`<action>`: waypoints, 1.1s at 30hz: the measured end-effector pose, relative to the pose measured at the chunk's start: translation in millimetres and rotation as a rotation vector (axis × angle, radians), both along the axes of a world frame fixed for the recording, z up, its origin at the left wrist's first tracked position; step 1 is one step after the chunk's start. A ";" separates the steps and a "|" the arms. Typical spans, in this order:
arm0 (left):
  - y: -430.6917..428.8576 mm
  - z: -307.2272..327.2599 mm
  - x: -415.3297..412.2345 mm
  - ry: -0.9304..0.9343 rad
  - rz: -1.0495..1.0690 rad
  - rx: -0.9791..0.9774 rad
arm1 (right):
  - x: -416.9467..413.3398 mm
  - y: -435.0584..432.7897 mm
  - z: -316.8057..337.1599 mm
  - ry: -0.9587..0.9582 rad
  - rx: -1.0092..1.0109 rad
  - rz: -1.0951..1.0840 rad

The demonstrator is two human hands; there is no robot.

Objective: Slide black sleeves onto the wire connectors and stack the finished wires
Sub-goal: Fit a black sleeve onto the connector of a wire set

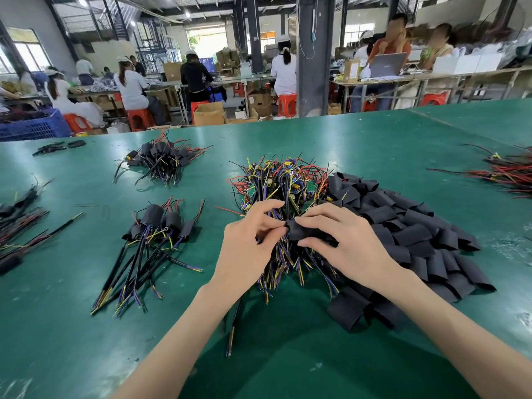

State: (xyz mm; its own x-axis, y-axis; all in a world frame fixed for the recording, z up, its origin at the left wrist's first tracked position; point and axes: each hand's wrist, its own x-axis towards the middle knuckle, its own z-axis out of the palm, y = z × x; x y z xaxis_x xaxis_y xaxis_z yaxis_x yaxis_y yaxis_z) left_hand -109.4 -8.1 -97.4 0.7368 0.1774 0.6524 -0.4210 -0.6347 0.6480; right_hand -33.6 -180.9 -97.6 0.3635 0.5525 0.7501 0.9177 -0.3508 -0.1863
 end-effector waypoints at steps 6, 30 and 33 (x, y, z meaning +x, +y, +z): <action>-0.9 2.1 0.5 0.024 -0.008 -0.055 | -2.8 1.2 1.4 0.020 -0.025 0.001; 140.5 -3.4 -6.9 0.586 0.957 0.227 | 58.5 -51.1 -4.1 0.341 -0.707 -0.884; 124.3 7.6 -1.3 0.487 1.041 0.262 | 60.5 -52.1 -5.7 0.324 -0.717 -0.908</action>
